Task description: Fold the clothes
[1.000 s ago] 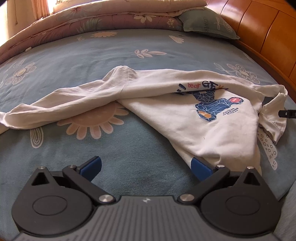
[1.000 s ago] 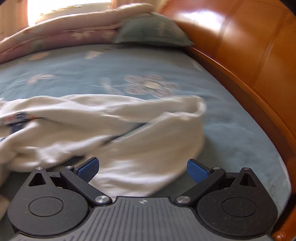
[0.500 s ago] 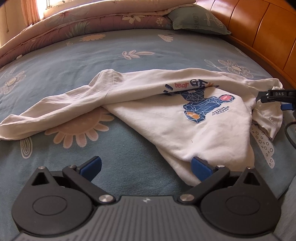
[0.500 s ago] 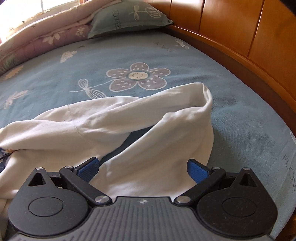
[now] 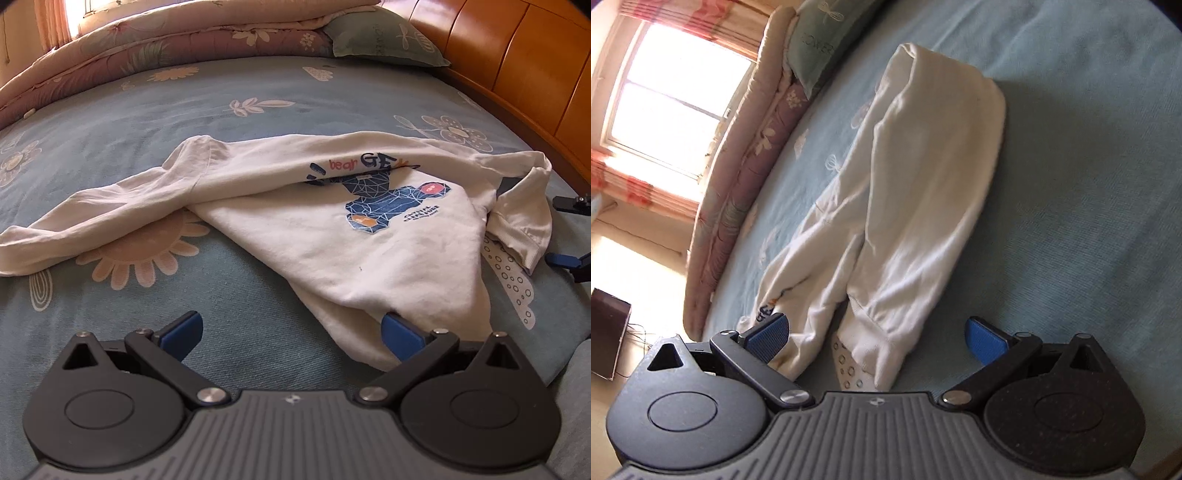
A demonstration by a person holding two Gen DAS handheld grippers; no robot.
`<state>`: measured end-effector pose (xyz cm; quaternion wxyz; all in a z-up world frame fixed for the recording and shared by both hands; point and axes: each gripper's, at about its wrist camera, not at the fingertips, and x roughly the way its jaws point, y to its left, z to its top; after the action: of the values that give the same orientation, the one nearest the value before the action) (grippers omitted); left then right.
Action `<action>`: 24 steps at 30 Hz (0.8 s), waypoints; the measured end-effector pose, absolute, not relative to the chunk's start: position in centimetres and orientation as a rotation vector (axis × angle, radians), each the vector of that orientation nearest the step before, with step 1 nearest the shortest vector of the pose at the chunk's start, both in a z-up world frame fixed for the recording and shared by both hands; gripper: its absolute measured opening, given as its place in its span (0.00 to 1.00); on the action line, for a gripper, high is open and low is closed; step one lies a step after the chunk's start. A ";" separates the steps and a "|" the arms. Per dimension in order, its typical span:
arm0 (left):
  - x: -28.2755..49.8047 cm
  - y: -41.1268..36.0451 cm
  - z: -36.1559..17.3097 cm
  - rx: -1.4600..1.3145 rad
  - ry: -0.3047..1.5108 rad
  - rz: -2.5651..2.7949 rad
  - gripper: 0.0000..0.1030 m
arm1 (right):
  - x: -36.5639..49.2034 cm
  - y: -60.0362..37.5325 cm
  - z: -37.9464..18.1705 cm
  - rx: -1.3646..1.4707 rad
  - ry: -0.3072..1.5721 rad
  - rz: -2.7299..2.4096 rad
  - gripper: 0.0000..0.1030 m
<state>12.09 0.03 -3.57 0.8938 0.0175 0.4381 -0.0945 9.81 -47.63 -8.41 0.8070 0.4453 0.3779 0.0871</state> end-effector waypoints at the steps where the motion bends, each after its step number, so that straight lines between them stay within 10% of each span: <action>1: 12.1 0.1 -3.6 0.031 0.910 -0.196 0.99 | 10.1 -47.5 -8.6 0.956 0.787 0.190 1.00; 24: 12.0 2.4 -5.3 -0.128 0.980 -0.180 0.99 | 11.1 -44.7 -9.8 0.982 0.657 0.224 0.99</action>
<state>12.05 2.35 -5.28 0.8764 -0.0613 0.4697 -0.0864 11.08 -44.69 -9.83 0.8247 0.4617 0.3092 0.1051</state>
